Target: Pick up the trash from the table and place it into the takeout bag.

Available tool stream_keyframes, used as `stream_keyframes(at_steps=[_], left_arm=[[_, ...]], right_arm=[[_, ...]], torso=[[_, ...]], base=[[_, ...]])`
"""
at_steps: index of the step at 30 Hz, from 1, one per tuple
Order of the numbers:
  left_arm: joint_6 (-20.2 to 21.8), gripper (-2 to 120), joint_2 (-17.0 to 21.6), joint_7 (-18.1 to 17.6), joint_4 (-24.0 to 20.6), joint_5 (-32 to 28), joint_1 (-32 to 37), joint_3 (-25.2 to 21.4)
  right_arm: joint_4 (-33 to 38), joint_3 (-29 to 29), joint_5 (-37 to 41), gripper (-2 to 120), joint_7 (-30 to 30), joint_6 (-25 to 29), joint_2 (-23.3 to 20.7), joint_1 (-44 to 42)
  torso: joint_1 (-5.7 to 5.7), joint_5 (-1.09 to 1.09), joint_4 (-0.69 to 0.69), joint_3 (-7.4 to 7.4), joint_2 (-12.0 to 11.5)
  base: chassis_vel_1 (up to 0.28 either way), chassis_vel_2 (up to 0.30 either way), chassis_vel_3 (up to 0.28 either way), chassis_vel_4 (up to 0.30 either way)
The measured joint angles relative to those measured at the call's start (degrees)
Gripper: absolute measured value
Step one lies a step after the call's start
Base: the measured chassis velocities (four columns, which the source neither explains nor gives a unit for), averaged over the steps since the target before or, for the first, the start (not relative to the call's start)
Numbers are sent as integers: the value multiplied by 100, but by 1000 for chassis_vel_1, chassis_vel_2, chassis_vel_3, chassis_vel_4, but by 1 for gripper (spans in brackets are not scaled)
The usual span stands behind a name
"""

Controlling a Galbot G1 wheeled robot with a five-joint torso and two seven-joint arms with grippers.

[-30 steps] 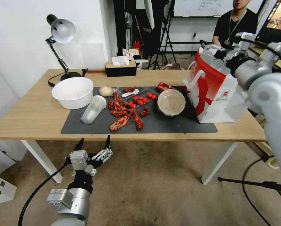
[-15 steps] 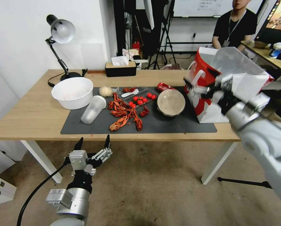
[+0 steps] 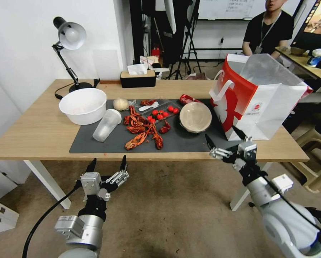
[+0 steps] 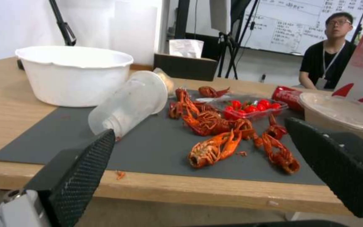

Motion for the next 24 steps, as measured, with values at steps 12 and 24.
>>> stream_keyframes(at_steps=[12,24], left_arm=[[-13,100,38,5,79,-42,-58,-22],[-13,100,37,5,131,-47,-77,-20]], right_arm=[[-272,-162,-414,100,229,669,537,-659],[-422,-303,-673,100,433,910,938,-1087]], torso=[[0,1,0,1,-1],[0,0,0,1,0]], base=[[0,0,0,0],[0,0,0,0]])
